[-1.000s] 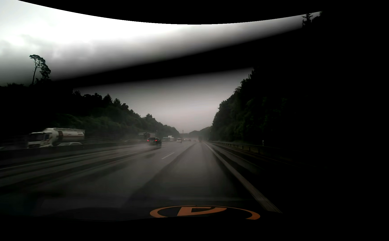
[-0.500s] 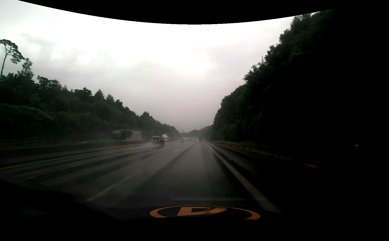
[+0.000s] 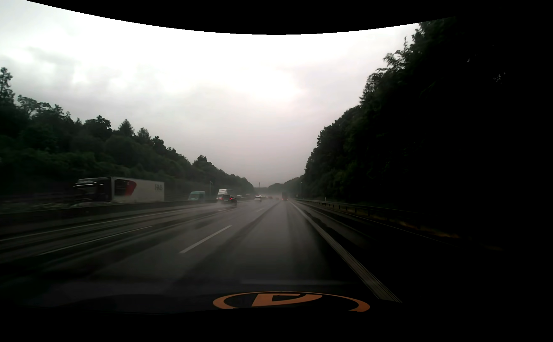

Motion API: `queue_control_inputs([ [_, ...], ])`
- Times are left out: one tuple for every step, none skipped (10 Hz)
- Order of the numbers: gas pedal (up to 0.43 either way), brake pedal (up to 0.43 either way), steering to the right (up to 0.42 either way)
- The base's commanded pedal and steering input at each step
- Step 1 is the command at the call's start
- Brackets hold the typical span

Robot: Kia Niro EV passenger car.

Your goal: Follow the waypoints while adhering to traffic rules and regulations

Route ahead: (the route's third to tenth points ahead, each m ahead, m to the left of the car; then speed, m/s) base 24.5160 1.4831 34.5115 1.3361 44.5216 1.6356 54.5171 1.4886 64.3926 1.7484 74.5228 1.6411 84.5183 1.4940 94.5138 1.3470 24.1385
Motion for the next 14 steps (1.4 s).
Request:
queue_control_inputs([
  [0.02, 0.0, -0.001],
  [0.028, 0.0, -0.001],
  [0.028, 0.0, -0.001],
  [0.028, 0.0, -0.001],
  [0.028, 0.0, -0.001],
  [0.039, 0.0, -0.001],
  [0.039, 0.0, -0.001],
  [0.039, 0.0, -0.001],
  [0.039, 0.0, 0.0],
  [0.039, 0.0, 0.0],
  [0.039, 0.0, 0.0],
  [0.039, 0.0, -0.001],
  [0.039, 0.0, 0.0],
  [0.039, 0.0, -0.001],
])
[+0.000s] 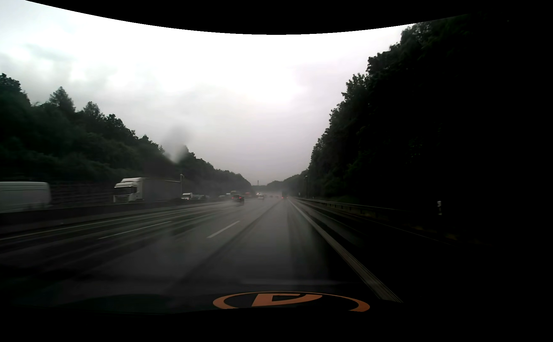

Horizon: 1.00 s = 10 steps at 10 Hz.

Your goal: Follow the waypoints while adhering to traffic rules and regulations

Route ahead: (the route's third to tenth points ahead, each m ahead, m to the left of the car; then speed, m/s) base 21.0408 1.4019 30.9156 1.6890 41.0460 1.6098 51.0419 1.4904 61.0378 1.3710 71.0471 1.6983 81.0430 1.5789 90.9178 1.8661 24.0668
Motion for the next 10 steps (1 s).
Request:
queue_control_inputs([
  [0.039, 0.0, -0.001],
  [0.039, 0.0, -0.001],
  [0.028, 0.0, 0.0],
  [0.0, 0.0, 0.0],
  [0.0, 0.0, 0.0],
  [0.0, 0.0, 0.0],
  [0.0, 0.0, 0.0],
  [0.0, 0.0, 0.0],
  [0.0, 0.0, 0.0],
  [0.0, 0.0, 0.0],
])
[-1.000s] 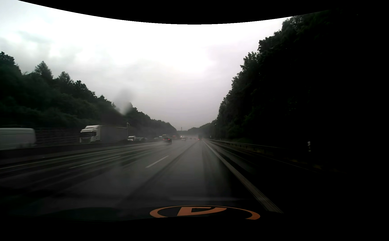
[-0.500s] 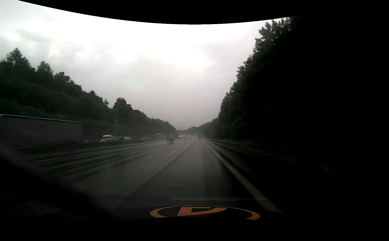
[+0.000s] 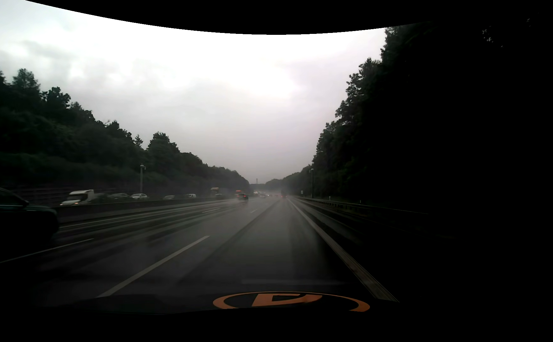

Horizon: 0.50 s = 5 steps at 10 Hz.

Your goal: Follow the waypoints while adhering to traffic rules and regulations

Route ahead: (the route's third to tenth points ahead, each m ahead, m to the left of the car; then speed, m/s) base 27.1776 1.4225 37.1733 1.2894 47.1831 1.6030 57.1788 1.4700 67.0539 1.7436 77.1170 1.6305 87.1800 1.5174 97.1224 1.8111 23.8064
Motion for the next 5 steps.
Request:
queue_control_inputs([
  [0.0, 0.0, -0.001],
  [0.008, 0.0, -0.001],
  [0.008, 0.0, -0.002],
  [0.02, 0.0, -0.002],
  [0.02, 0.0, -0.002],
])
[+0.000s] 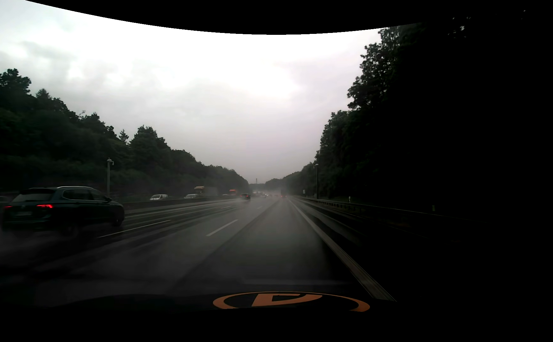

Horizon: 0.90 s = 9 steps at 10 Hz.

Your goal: Follow the waypoints while adhering to traffic rules and regulations

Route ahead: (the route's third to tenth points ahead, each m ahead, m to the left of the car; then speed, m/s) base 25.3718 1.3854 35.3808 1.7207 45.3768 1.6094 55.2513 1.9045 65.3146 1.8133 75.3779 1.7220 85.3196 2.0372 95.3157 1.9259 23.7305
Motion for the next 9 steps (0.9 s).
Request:
queue_control_inputs([
  [0.028, 0.0, -0.001],
  [0.028, 0.0, -0.001],
  [0.028, 0.0, -0.002],
  [0.039, 0.0, -0.002],
  [0.039, 0.0, -0.003],
  [0.039, 0.0, -0.003],
  [0.039, 0.0, -0.003],
  [0.039, 0.0, -0.003],
  [0.039, 0.0, -0.003],
])
